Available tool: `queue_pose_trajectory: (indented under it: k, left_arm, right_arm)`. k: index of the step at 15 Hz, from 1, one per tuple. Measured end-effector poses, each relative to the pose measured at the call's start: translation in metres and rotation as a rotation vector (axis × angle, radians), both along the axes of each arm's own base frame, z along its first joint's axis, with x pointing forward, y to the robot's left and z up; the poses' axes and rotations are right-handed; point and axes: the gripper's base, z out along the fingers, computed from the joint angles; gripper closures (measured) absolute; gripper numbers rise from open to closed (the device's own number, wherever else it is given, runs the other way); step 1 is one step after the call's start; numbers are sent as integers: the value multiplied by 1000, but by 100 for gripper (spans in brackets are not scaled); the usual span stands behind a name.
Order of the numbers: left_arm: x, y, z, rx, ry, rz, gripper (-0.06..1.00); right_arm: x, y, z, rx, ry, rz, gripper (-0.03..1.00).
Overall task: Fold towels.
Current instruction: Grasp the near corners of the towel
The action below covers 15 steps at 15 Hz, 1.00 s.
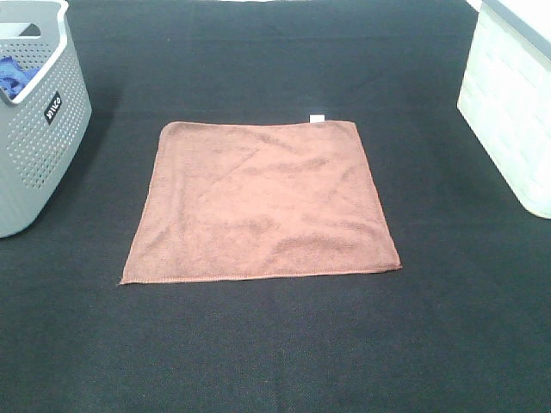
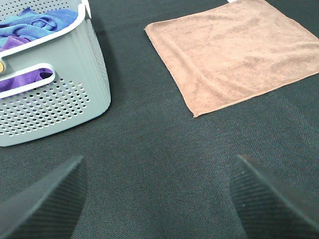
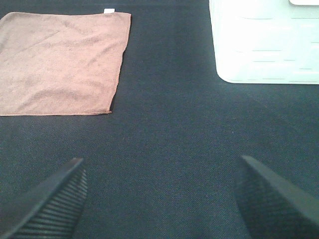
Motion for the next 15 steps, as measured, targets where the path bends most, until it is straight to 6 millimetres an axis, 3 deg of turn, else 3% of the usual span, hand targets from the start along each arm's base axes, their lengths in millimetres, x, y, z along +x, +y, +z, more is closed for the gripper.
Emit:
queue_pose_trajectory:
  k: [15]
  left_arm:
    - [0,0,0,0,0,0,19]
  right_arm:
    - [0,0,0,0,0,0,20]
